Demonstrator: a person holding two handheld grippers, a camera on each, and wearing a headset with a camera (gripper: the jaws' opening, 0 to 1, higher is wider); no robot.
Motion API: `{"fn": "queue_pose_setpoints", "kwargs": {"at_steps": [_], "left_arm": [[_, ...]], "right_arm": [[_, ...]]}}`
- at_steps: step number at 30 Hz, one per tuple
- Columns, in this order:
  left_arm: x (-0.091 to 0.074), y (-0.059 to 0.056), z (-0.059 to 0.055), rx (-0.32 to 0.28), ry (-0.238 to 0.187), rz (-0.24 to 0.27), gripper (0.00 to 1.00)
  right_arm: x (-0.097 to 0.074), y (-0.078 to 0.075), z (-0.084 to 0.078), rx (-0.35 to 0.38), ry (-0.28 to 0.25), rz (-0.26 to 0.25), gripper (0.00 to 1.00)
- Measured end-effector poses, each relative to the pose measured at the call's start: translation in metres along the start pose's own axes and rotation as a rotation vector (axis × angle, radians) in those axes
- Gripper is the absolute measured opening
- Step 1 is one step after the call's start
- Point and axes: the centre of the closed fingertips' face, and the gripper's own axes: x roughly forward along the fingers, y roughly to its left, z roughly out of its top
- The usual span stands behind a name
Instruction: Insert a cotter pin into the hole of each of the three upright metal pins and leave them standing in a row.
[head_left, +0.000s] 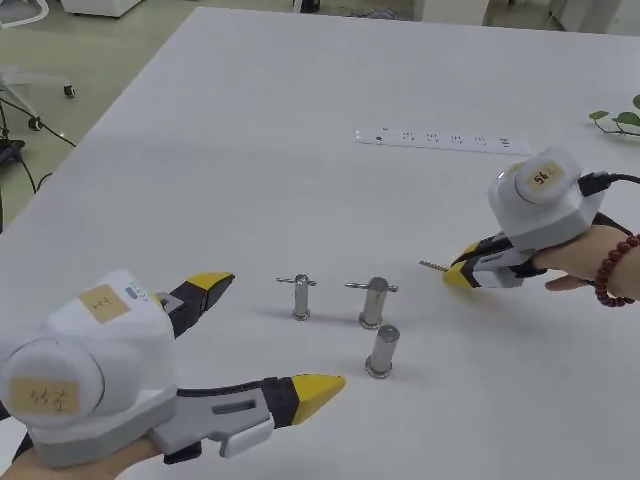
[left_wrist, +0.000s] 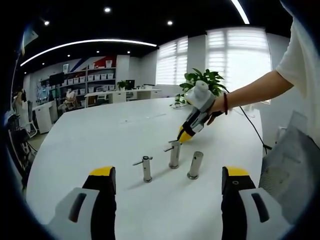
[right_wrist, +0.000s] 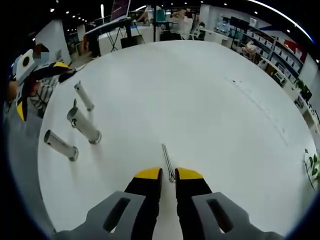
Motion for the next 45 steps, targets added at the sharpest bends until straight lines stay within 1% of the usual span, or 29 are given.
{"fn": "queue_pose_setpoints", "kwargs": {"at_steps": [8, 9, 10, 11, 13, 16, 19, 25, 33, 36, 42, 43, 45], "left_arm": [[-0.001, 0.000, -0.001, -0.001, 0.005, -0.003, 0.86], [-0.001, 0.000, -0.001, -0.001, 0.006, -0.002, 0.86], [-0.001, 0.000, -0.001, 0.000, 0.006, -0.003, 0.86], [-0.001, 0.000, -0.001, 0.000, 0.007, -0.003, 0.86], [-0.001, 0.000, -0.001, 0.001, 0.008, -0.004, 0.86], [-0.001, 0.001, -0.001, 0.001, 0.009, -0.005, 0.86], [-0.001, 0.001, -0.001, 0.002, 0.009, -0.005, 0.86], [-0.002, 0.002, -0.001, 0.005, 0.017, -0.007, 0.85], [-0.002, 0.001, 0.000, 0.011, 0.023, -0.013, 0.85], [-0.002, 0.000, 0.002, 0.014, 0.022, -0.015, 0.84], [0.000, -0.001, 0.006, 0.018, 0.023, -0.019, 0.82], [0.000, -0.001, 0.006, 0.018, 0.025, -0.020, 0.81], [0.001, -0.002, 0.007, 0.019, 0.029, -0.025, 0.79]], "right_arm": [[0.000, 0.000, 0.001, -0.029, 0.036, 0.012, 0.09], [0.003, -0.003, 0.001, -0.037, 0.041, 0.016, 0.08], [0.004, -0.005, 0.001, -0.054, 0.053, 0.009, 0.06], [0.004, -0.005, 0.001, -0.067, 0.059, 0.012, 0.06], [0.004, -0.004, 0.001, -0.067, 0.071, 0.011, 0.05], [0.003, -0.003, 0.000, -0.102, 0.089, 0.010, 0.05], [0.003, -0.002, 0.000, -0.133, 0.097, 0.005, 0.04], [0.001, 0.000, 0.000, -0.163, 0.108, 0.002, 0.02], [-0.002, 0.001, 0.002, -0.190, 0.094, -0.011, 0.02], [-0.007, 0.001, 0.004, -0.198, 0.079, -0.025, 0.02], [-0.021, 0.005, 0.011, -0.240, 0.048, -0.054, 0.01], [-0.023, 0.006, 0.012, -0.248, 0.043, -0.059, 0.01], [-0.029, 0.008, 0.016, -0.288, 0.031, -0.079, 0.02]]}}
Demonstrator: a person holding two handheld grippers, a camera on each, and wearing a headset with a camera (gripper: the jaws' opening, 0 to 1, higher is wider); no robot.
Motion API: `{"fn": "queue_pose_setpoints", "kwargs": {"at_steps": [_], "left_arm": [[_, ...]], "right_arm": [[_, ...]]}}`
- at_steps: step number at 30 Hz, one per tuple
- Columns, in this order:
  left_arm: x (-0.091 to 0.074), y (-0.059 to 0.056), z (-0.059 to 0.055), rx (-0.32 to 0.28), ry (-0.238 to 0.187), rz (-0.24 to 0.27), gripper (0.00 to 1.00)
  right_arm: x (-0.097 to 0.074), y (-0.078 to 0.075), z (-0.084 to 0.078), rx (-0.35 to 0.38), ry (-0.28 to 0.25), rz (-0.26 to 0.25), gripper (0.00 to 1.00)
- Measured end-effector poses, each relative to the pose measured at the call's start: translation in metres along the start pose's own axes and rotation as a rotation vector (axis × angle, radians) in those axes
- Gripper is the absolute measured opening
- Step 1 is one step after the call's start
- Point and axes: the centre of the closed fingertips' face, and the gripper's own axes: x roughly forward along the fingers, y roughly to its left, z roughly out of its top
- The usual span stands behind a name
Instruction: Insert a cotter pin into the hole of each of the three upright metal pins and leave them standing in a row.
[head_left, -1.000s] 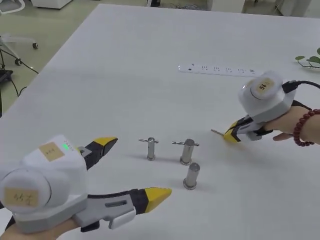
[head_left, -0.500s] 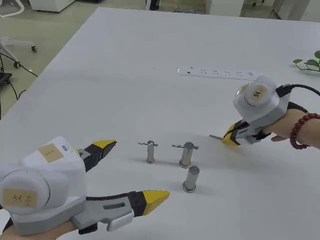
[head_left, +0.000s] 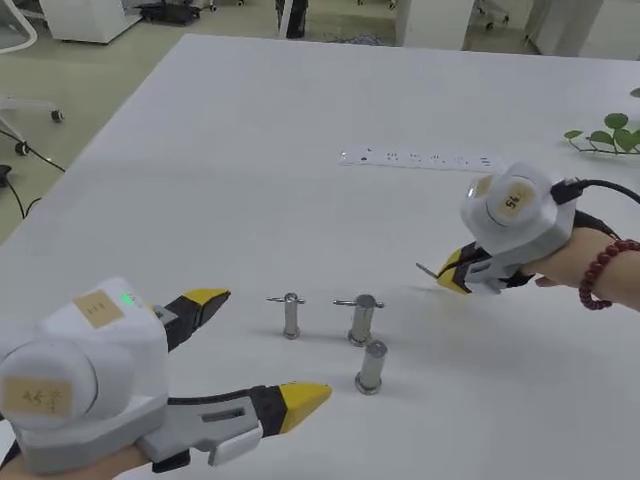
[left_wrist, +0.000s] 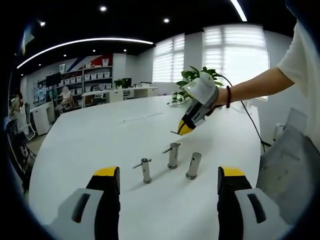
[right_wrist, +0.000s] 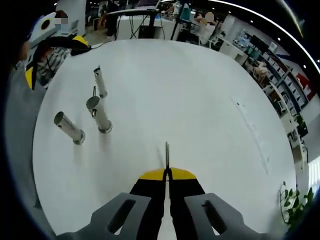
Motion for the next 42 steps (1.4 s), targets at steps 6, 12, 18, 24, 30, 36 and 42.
{"fn": "queue_pose_setpoints", "kwargs": {"at_steps": [6, 12, 18, 24, 30, 36, 42], "left_arm": [[0.004, -0.003, 0.007, -0.011, -0.007, -0.016, 0.75], [0.009, -0.007, 0.015, -0.009, -0.014, -0.037, 0.69], [0.016, -0.012, 0.019, -0.011, 0.001, -0.055, 0.61], [0.023, -0.018, 0.025, -0.016, 0.007, -0.083, 0.55], [0.029, -0.020, 0.033, -0.034, 0.004, -0.100, 0.49], [0.034, -0.023, 0.035, -0.065, 0.009, -0.115, 0.44], [0.041, -0.025, 0.036, -0.157, 0.013, -0.138, 0.38]], "right_arm": [[-0.017, 0.009, 0.009, -0.056, -0.025, -0.025, 0.02], [-0.031, 0.020, 0.022, -0.083, -0.069, -0.033, 0.02], [-0.043, 0.032, 0.038, -0.104, -0.120, -0.045, 0.02], [-0.049, 0.042, 0.051, -0.155, -0.152, -0.059, 0.02], [-0.054, 0.057, 0.064, -0.197, -0.181, -0.058, 0.02], [-0.057, 0.069, 0.072, -0.214, -0.205, -0.047, 0.02], [-0.059, 0.079, 0.078, -0.256, -0.220, -0.045, 0.02]]}}
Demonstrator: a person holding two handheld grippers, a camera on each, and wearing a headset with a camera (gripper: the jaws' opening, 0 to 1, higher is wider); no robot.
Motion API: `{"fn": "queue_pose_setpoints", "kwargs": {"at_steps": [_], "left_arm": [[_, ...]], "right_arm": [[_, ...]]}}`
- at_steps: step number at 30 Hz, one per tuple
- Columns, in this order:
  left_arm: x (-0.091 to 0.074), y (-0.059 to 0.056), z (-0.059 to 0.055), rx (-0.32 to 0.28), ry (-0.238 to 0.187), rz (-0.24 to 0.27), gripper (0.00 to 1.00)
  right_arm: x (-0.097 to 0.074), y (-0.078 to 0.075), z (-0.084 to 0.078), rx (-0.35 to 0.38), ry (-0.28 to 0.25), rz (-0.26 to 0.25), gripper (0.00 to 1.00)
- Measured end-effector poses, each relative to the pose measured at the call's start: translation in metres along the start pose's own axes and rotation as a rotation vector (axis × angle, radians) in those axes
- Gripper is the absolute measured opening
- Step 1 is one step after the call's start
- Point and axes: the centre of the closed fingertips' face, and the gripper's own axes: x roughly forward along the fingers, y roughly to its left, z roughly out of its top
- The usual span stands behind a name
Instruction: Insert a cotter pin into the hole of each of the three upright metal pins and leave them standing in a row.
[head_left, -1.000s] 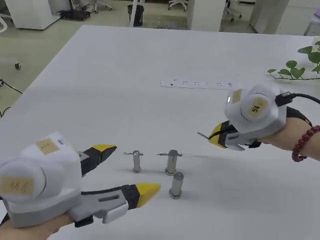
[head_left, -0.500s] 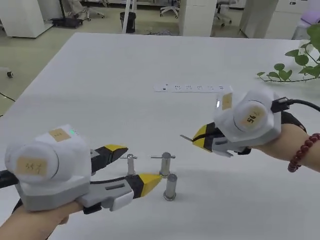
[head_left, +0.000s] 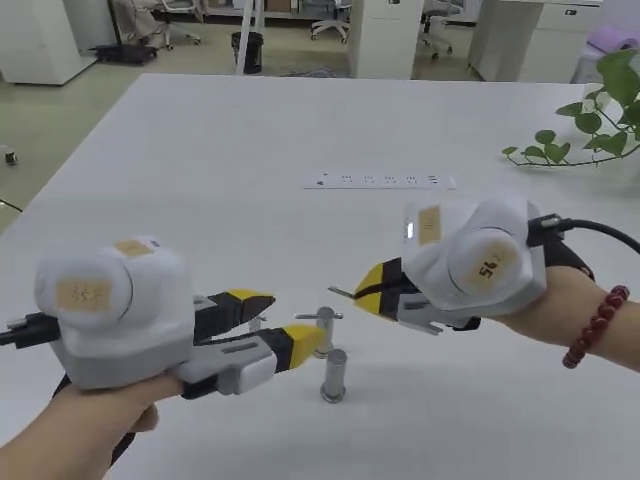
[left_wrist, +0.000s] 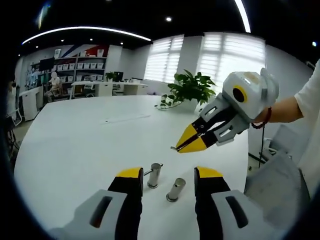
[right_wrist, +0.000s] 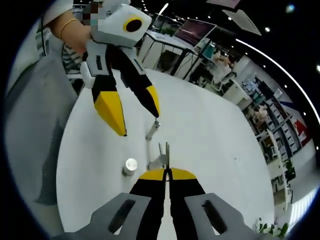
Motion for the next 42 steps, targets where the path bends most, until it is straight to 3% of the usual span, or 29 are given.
{"fn": "queue_pose_setpoints", "kwargs": {"at_steps": [10, 19, 37, 42], "left_arm": [[0.008, -0.002, 0.006, -0.104, -0.017, -0.033, 0.29], [0.012, -0.005, 0.006, -0.140, -0.013, -0.056, 0.16], [0.012, -0.011, 0.006, -0.183, -0.017, -0.073, 0.02], [0.010, -0.012, 0.006, -0.218, -0.025, -0.078, 0.02]], "right_arm": [[0.000, 0.011, 0.011, -0.057, -0.021, 0.006, 0.02], [0.000, 0.017, 0.019, -0.063, -0.040, 0.023, 0.02], [-0.002, 0.022, 0.032, -0.059, -0.073, 0.033, 0.02], [-0.002, 0.022, 0.033, -0.060, -0.074, 0.034, 0.02]]}}
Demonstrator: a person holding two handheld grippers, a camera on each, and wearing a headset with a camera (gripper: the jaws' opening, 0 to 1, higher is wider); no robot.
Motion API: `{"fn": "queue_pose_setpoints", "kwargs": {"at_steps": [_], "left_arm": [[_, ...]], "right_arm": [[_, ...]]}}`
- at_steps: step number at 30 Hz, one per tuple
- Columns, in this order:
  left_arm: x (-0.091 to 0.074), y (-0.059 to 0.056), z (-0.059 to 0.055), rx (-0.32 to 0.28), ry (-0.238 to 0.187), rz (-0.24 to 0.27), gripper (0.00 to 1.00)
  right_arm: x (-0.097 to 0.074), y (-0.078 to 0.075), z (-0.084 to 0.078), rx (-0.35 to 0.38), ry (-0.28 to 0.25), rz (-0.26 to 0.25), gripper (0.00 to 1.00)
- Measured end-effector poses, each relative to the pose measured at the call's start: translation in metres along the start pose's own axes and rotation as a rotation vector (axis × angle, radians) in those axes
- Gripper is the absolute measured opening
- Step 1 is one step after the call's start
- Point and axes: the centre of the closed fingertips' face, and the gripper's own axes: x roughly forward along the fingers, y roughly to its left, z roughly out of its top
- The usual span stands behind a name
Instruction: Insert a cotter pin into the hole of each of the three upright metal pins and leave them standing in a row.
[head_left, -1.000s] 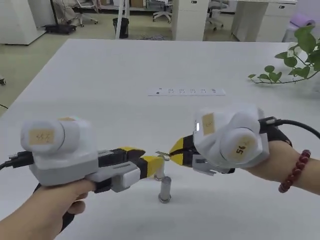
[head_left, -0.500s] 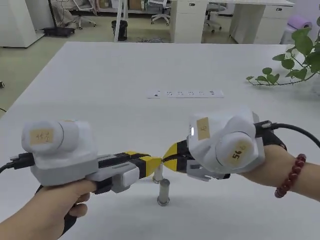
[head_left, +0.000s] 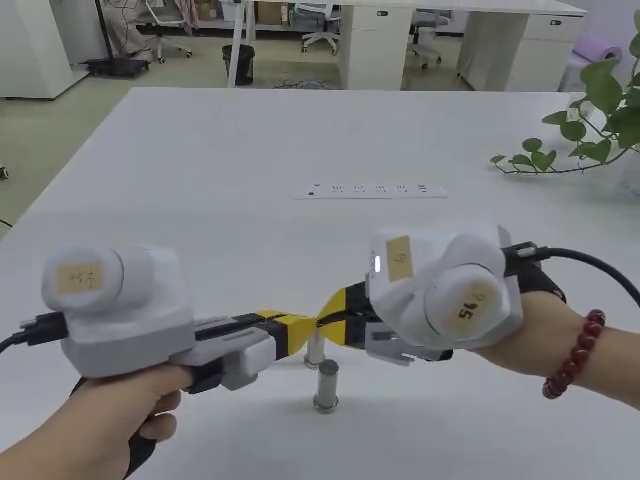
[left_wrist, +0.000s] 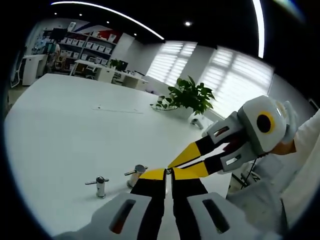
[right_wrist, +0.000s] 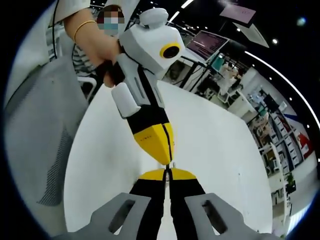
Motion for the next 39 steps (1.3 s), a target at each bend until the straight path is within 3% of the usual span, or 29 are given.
{"fn": "queue_pose_setpoints", "kwargs": {"at_steps": [16, 22, 26, 36, 39], "left_arm": [[0.000, -0.003, -0.003, -0.047, 0.012, -0.001, 0.01], [-0.001, -0.003, -0.002, -0.030, 0.014, 0.001, 0.00], [-0.002, 0.001, -0.005, 0.018, 0.032, 0.024, 0.00], [-0.006, 0.003, -0.009, 0.169, 0.044, 0.017, 0.00], [-0.007, -0.001, -0.010, 0.214, 0.047, -0.016, 0.00]], "right_arm": [[0.001, 0.001, -0.001, -0.009, -0.010, -0.005, 0.03], [0.001, 0.000, 0.000, 0.095, -0.054, 0.007, 0.05], [-0.001, -0.002, 0.000, 0.176, -0.081, 0.014, 0.08], [-0.008, 0.005, -0.008, 0.443, -0.136, 0.124, 0.16], [-0.010, 0.008, -0.012, 0.462, -0.146, 0.159, 0.16]]}}
